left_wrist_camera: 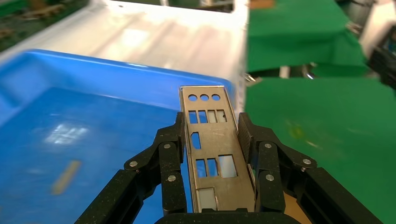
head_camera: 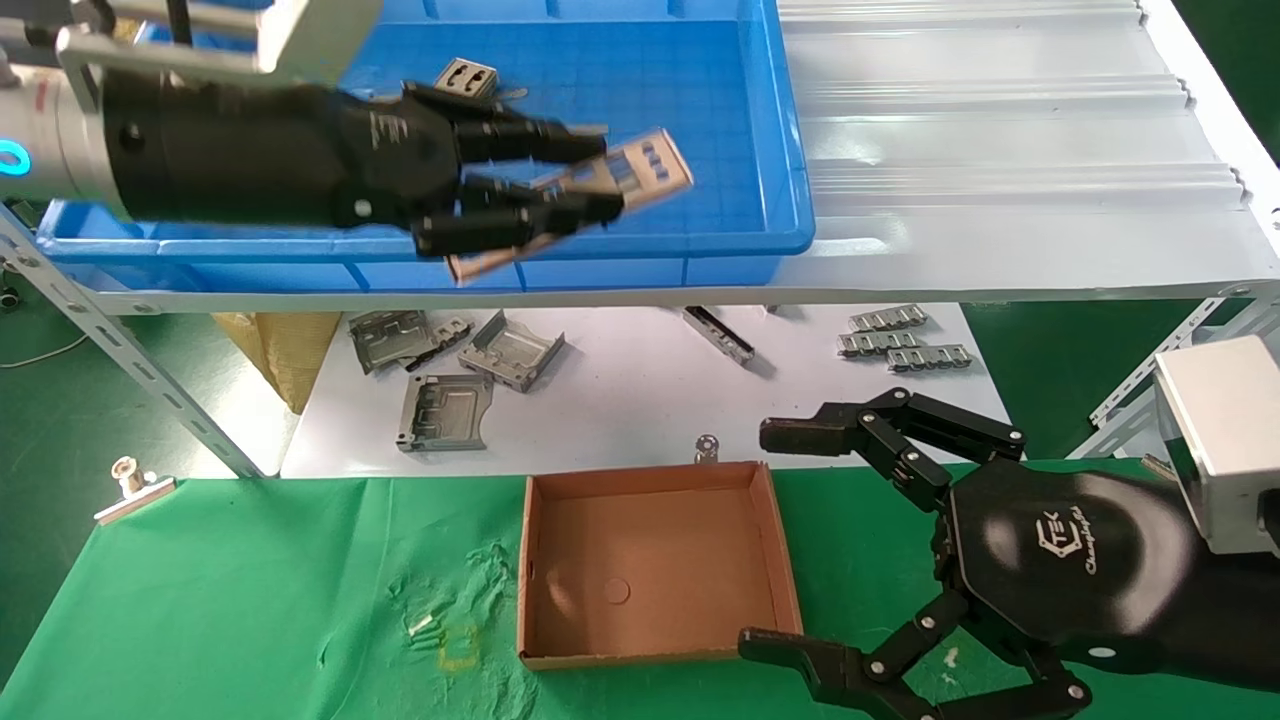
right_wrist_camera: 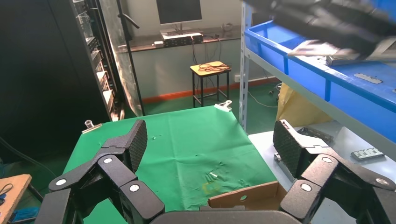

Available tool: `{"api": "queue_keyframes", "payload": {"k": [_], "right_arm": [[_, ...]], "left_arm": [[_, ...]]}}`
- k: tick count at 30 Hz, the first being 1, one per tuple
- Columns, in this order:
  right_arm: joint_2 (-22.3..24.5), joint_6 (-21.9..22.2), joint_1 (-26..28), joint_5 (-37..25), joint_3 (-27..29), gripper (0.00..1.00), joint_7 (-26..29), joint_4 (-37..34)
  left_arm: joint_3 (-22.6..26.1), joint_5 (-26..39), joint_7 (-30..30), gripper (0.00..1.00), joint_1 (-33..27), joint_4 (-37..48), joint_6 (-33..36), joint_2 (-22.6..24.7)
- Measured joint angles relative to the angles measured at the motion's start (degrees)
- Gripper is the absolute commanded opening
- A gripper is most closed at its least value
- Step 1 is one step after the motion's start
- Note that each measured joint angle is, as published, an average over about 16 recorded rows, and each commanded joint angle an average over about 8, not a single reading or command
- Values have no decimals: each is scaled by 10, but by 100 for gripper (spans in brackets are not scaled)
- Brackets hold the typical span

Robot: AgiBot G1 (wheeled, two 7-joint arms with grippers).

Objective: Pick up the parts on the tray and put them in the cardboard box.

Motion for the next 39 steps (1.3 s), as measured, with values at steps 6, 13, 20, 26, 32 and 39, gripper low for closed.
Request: {"api": "queue_keyframes", "payload": {"k": [6, 13, 20, 26, 32, 39], "right_arm": [[0, 0, 0, 0, 0, 100, 0, 0], [0, 0, 0, 0, 0, 100, 0, 0], [0, 0, 0, 0, 0, 100, 0, 0], [0, 0, 0, 0, 0, 100, 0, 0], [0, 0, 0, 0, 0, 100, 0, 0], [0, 0, 0, 0, 0, 100, 0, 0]], "left_arm": [[38, -24, 0, 0, 60, -87, 19, -15], [85, -35, 30, 0, 150, -161, -28, -8], [106, -20, 109, 0, 217, -147, -105, 35], [110, -9, 169, 0, 239, -97, -155, 78], [113, -4, 205, 55, 239, -49, -178, 105], [119, -4, 231, 100, 238, -19, -195, 118]]}}
